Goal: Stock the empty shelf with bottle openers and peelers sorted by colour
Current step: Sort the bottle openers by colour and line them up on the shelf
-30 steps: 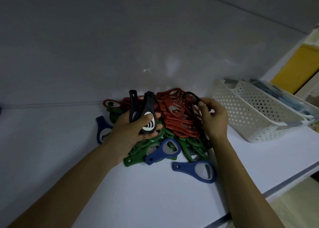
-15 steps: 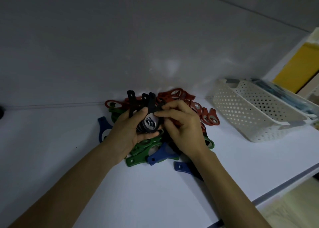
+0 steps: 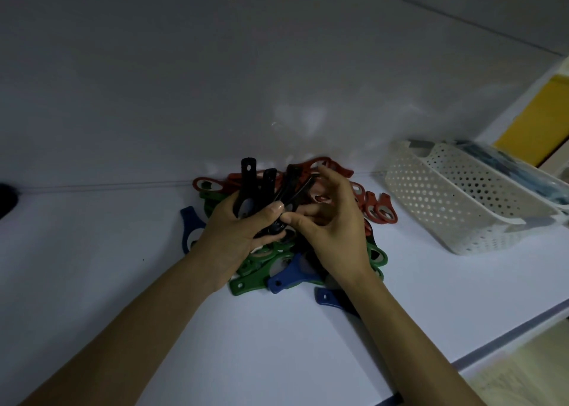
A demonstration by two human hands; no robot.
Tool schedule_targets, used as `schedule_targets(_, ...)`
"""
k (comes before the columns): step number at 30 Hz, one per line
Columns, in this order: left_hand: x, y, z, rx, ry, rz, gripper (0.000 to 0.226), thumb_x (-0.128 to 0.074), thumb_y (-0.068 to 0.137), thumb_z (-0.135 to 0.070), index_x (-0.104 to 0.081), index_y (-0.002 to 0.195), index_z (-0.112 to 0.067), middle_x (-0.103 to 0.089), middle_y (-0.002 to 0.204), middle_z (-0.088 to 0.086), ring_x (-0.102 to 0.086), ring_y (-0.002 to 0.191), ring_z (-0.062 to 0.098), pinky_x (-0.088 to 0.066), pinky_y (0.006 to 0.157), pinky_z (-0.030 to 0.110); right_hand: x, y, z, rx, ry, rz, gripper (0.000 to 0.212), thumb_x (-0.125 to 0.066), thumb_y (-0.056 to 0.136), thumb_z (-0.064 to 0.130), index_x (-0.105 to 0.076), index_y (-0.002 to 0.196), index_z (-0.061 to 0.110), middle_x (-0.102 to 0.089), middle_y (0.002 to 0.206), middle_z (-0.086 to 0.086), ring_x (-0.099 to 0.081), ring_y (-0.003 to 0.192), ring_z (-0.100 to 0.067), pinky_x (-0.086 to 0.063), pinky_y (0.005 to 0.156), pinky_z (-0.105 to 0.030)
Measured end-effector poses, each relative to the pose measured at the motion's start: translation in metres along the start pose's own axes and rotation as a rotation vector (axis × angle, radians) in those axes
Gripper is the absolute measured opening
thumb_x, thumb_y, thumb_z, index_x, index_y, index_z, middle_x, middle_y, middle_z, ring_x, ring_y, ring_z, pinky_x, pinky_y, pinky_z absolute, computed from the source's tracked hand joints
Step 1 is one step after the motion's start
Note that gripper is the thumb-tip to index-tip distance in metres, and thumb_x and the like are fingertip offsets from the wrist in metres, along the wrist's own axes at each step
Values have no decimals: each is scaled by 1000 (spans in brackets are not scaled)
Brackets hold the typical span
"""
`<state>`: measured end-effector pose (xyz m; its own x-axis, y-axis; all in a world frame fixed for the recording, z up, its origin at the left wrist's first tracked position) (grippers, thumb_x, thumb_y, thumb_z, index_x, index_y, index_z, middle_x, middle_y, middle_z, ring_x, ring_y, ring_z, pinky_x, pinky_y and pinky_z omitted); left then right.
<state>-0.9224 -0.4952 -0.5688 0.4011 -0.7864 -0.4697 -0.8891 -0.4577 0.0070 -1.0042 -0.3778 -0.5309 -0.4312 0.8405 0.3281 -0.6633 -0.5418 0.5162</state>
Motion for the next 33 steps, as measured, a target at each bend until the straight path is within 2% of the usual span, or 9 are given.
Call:
schedule_targets(3,0,0,0,-8,1,13,49,-71,66,-18,-61,112,-5,-69,110,13,-67,102,26,-56,84,42,-1,-1,-2,22,27,23,74,-79,74,8,-42,137,14,-62,93,30,-67,77,-2,-52,68,-13)
schedule_targets(9,1,1,0,-46,-12,3,29,-71,68,-18,-69,97,-16,-73,100,8,-69,95,23,-57,71,32,-1,-1,-1,50,29,18,73,-80,73,13,-44,136,16,-62,91,18,-67,76,-6,-53,68,-16)
schedule_targets(13,-1,1,-1,-58,7,-5,19,-68,80,-16,-69,99,-20,-72,103,6,-68,98,22,-57,74,32,-1,1,3,81,-16,0,71,-81,73,15,-46,135,15,-63,92,12,-66,76,-3,-52,68,-14)
schedule_targets(18,-4,1,-2,-105,92,-3,28,-67,83,-9,-63,109,-17,-70,106,7,-68,98,19,-56,76,29,-5,5,8,87,-62,56,71,-77,77,13,-43,140,12,-67,109,0,-64,99,-7,-54,85,-24)
schedule_targets(21,-3,1,-3,-113,83,11,30,-61,88,-4,-60,116,-15,-67,112,10,-67,101,22,-56,80,35,-12,6,11,-38,139,235,74,-67,84,-1,-29,147,11,-66,115,-7,-65,99,-13,-55,83,-28)
schedule_targets(24,-8,-2,-7,-143,108,42,27,-62,88,-8,-62,112,-21,-70,108,5,-67,101,20,-56,78,33,-13,7,19,-179,328,271,52,-68,82,19,-47,130,23,-70,106,11,-66,100,-4,-51,78,-15)
schedule_targets(27,-19,-9,-21,-315,369,59,27,-62,88,-9,-61,109,-25,-71,98,-4,-66,96,6,-53,75,19,-21,9,29,-257,299,258,46,-72,71,39,-61,110,17,-72,100,5,-68,94,-9,-54,74,-18)
schedule_targets(30,-27,-18,-38,-504,631,53,30,-59,87,-3,-56,106,-26,-64,91,-15,-63,87,-6,-48,71,8,-25,10,34,-347,371,137,33,-75,77,28,-67,102,7,-73,96,-9,-71,87,-17,-55,71,-24)
schedule_targets(33,-31,-25,-46,-550,799,42,23,-62,85,-3,-56,101,-19,-61,82,-17,-61,77,-3,-47,66,6,-33,5,45,-352,456,60,17,-65,87,14,-70,101,6,-73,94,-6,-70,86,-13,-55,74,-21)
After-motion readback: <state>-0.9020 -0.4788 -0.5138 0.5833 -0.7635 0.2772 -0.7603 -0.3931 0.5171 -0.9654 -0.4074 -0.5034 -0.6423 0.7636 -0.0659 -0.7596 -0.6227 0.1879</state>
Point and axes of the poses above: each hand's wrist, its own y-axis towards the middle knuckle, its own x-axis out of the back of the hand, z = x × y, the point moved 7 cm from there along y, towards the middle knuckle
